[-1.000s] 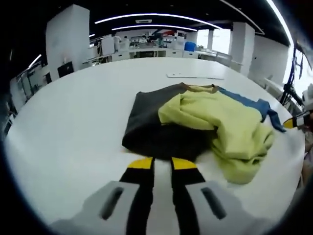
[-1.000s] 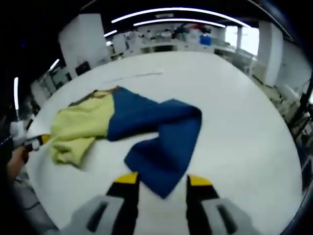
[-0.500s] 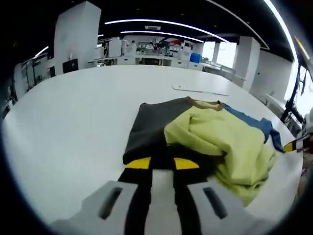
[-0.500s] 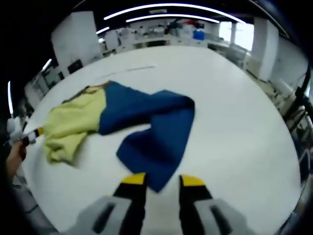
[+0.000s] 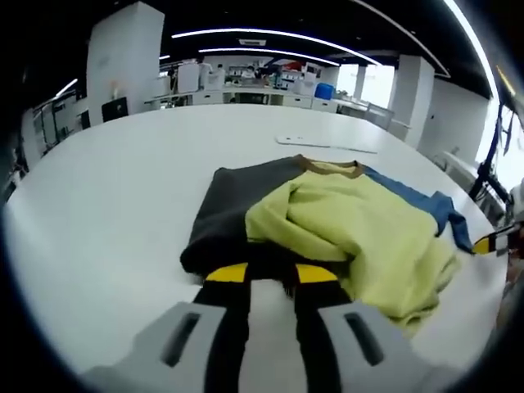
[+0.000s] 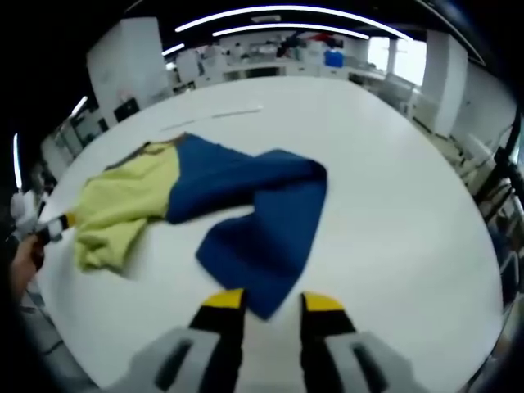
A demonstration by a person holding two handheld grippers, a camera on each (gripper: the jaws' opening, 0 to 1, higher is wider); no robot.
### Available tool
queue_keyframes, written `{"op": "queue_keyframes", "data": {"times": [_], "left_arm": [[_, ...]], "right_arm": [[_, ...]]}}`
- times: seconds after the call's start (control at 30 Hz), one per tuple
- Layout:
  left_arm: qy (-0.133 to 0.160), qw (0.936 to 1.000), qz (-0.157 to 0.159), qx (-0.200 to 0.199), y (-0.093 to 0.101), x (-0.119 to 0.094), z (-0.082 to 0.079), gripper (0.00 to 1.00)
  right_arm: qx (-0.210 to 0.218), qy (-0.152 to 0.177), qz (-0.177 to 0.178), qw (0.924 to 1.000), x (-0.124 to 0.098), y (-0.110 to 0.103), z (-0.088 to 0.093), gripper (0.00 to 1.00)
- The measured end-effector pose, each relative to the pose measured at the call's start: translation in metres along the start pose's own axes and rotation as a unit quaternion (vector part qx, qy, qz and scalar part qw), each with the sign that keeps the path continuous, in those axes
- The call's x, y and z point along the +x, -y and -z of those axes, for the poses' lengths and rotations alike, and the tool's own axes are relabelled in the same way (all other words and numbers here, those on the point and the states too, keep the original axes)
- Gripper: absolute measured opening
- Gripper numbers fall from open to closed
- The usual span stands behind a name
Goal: Fold the garment on the visible template until the final outline fits inside the template.
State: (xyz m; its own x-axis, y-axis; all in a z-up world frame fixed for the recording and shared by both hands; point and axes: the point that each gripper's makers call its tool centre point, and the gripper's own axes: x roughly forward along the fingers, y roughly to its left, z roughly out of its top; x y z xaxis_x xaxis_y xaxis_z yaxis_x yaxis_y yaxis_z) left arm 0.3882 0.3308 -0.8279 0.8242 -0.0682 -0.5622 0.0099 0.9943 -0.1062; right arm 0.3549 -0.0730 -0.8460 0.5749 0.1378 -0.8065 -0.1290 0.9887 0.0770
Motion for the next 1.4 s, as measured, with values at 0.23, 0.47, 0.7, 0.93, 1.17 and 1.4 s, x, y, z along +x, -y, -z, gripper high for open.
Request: {"op": "queue_keyframes", "data": {"times": [0.23, 0.47, 0.7, 0.93, 1.17, 1.4], "left_arm": [[-0.027, 0.9993, 0.016, -0.02, 0.013, -0.003, 0.015, 0.14], [-0.029, 0.9988, 0.024, -0.03, 0.01, 0.005, 0.012, 0.08], [-0.03, 0.9983, 0.034, -0.036, 0.01, 0.001, 0.011, 0.0], [-0.009, 0.9996, 0.021, -0.015, -0.005, -0.014, -0.002, 0.0], [0.002, 0.9996, -0.017, -0.022, -0.033, -0.045, -0.005, 0.0], [0.001, 0.9978, -0.066, -0.006, -0.074, -0.063, 0.0, 0.0]], "right_arm": [[-0.005, 0.003, 0.006, 1.0, 0.0, 0.002, -0.001, 0.19], [-0.009, 0.006, 0.013, 0.9999, 0.001, 0.004, -0.002, 0.15], [-0.007, 0.011, 0.009, 0.9999, 0.003, 0.003, -0.005, 0.02], [-0.009, 0.01, 0.005, 0.9999, 0.004, 0.008, -0.006, 0.0], [-0.04, 0.004, 0.022, 0.9989, -0.003, 0.035, -0.008, 0.0], [-0.07, -0.003, 0.029, 0.9971, -0.011, 0.062, -0.01, 0.0]]}}
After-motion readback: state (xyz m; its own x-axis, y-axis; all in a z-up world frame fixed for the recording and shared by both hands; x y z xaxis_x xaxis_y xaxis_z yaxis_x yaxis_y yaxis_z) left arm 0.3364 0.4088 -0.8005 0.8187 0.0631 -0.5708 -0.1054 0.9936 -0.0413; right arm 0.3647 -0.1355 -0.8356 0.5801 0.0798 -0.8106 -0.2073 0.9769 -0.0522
